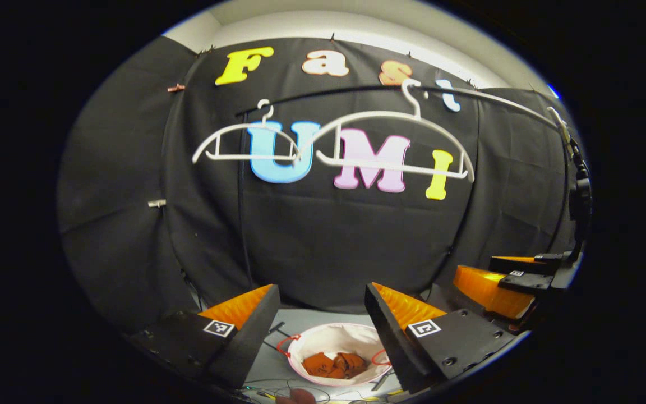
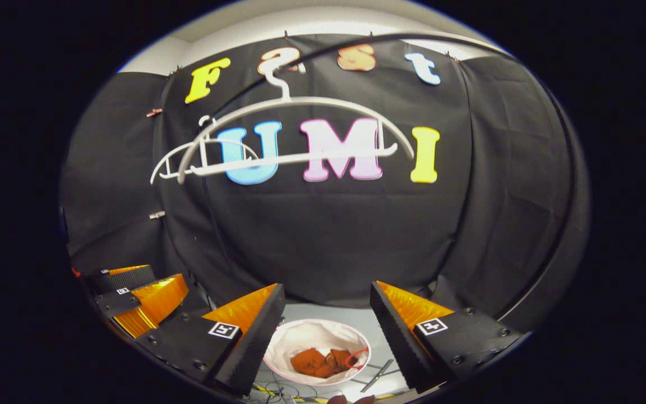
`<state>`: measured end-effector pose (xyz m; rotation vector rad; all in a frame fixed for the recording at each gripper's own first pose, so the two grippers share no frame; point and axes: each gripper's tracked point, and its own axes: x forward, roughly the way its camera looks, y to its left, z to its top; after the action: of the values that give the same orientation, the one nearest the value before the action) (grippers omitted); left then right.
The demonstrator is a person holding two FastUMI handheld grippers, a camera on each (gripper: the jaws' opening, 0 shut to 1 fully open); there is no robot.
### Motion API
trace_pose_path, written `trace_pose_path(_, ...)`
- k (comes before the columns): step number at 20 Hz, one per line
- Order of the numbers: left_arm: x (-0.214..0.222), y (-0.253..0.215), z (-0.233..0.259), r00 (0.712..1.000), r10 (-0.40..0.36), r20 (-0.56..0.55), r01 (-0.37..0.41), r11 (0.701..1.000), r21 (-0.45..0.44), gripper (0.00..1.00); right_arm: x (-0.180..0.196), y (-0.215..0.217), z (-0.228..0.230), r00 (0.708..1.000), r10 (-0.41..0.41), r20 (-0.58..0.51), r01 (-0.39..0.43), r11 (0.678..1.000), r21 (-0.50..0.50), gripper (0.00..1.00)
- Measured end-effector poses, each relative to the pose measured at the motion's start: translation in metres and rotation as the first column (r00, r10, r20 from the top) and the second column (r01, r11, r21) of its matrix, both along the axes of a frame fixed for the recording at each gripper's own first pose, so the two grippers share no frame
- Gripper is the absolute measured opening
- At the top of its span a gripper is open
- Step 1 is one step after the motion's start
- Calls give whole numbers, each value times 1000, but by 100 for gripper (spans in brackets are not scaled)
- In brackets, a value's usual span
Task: Grasp the clothes on the hanger with both hands and then place them into the laundry hamper below.
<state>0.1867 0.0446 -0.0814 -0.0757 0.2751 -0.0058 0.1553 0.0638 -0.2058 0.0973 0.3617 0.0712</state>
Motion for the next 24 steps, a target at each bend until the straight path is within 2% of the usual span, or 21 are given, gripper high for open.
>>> trace_pose_path(3, -21, 5, 39, 998, 1, 68, 0, 1000, -8, 96, -13, 1, 52, 995, -8, 98, 9, 1000, -8, 98)
trace_pose_path(6, -45, 14, 83, 990, 9, 140, -8, 1000, -4, 94, -27, 4, 90, 986, -14, 165, 14, 1000, 5, 100)
trace_pose_path(8, -60, 15, 108, 985, 16, 173, -19, 1000, 14, 96, -35, 4, 109, 980, -7, 200, 8, 1000, -3, 98)
trace_pose_path(10, -67, 12, 120, 979, 14, 206, -20, 999, 26, 98, -45, 2, 133, 970, -7, 244, 9, 1000, -7, 98)
trace_pose_path(12, -75, 11, 129, 974, 13, 225, -19, 999, 28, 94, -49, -4, 158, 954, -17, 299, 16, 1000, 4, 95)
trace_pose_path(13, -80, 11, 137, 972, 13, 235, -20, 999, 27, 94, -51, -6, 165, 948, -21, 317, 20, 1000, 6, 98)
trace_pose_path(14, -84, 11, 144, 970, 11, 244, -18, 999, 27, 94, -53, -7, 171, 944, -21, 329, 20, 1000, 8, 93)
trace_pose_path(16, -91, 10, 156, 965, 6, 264, -18, 999, 44, 94, -60, -10, 178, 939, -22, 343, 19, 1000, 14, 93)
trace_pose_path(19, -98, 0, 161, 960, -8, 278, -12, 998, 68, 96, -65, -12, 183, 936, -17, 351, 4, 999, 37, 100)
trace_pose_path(21, -99, -2, 159, 963, -2, 270, -19, 997, 73, 94, -66, -17, 182, 936, -18, 352, 5, 999, 37, 93)
trace_pose_path(22, -99, -5, 158, 964, 3, 265, -25, 997, 76, 96, -65, -20, 182, 935, -15, 354, 5, 1000, 30, 100)
trace_pose_path(24, -99, -8, 158, 964, 17, 265, -39, 996, 79, 96, -66, -23, 179, 938, -2, 345, -4, 1000, 18, 98)
